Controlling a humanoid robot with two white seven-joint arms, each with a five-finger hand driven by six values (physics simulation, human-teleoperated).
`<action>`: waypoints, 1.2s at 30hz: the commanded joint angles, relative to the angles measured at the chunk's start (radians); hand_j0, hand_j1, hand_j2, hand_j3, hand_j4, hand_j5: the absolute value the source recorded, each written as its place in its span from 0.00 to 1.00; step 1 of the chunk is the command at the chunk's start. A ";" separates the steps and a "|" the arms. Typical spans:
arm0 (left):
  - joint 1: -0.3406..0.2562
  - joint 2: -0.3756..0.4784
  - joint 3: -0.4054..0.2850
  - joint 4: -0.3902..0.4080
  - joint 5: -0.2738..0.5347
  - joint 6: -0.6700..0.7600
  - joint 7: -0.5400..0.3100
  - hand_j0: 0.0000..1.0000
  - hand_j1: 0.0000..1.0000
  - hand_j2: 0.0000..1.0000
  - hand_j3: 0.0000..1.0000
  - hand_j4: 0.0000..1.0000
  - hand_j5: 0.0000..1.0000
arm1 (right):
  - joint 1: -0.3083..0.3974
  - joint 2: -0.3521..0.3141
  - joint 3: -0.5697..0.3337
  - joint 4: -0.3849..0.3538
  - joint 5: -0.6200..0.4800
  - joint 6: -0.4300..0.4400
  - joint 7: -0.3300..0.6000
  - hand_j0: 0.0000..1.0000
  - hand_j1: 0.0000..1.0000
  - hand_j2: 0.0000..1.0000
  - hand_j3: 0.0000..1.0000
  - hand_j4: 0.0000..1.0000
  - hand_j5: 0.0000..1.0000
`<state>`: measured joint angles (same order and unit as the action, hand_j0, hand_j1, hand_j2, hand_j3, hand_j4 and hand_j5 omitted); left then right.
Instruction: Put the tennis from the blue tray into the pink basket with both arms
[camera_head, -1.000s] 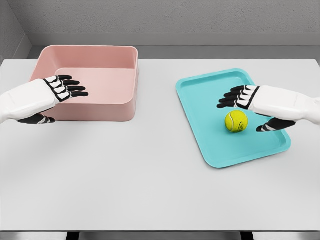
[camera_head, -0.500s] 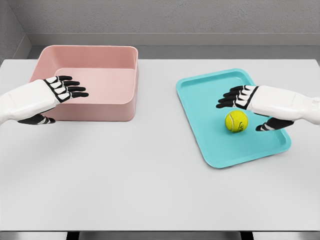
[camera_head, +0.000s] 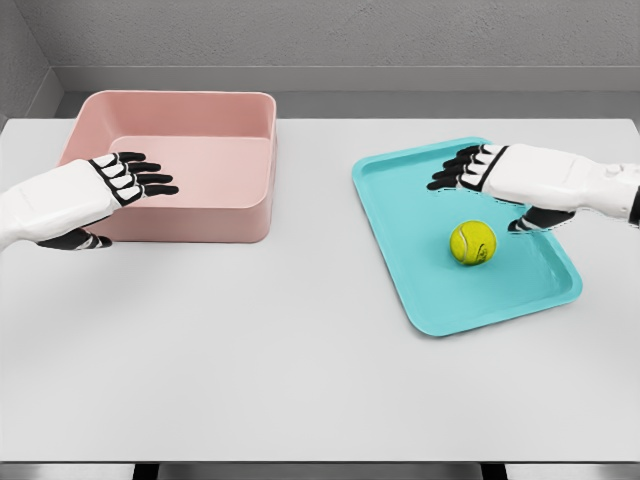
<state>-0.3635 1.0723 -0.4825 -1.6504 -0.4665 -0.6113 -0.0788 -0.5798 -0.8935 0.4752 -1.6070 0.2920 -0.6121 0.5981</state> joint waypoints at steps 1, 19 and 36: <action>0.000 0.001 0.001 0.000 0.006 0.000 0.001 1.00 1.00 1.00 1.00 1.00 1.00 | -0.005 0.018 0.091 0.062 0.006 0.001 0.013 1.00 1.00 1.00 1.00 1.00 1.00; 0.000 0.001 -0.001 0.000 0.006 0.000 0.001 1.00 1.00 1.00 1.00 1.00 1.00 | -0.086 0.051 0.252 0.229 0.046 0.001 0.013 1.00 1.00 1.00 1.00 1.00 1.00; 0.000 0.003 -0.005 0.000 0.006 0.000 0.001 1.00 1.00 1.00 1.00 1.00 1.00 | -0.107 0.088 0.289 0.291 0.076 0.001 0.013 0.92 0.92 0.92 0.92 0.92 0.92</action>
<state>-0.3636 1.0740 -0.4882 -1.6505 -0.4667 -0.6113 -0.0788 -0.6872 -0.8056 0.7606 -1.3168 0.3665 -0.6133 0.6112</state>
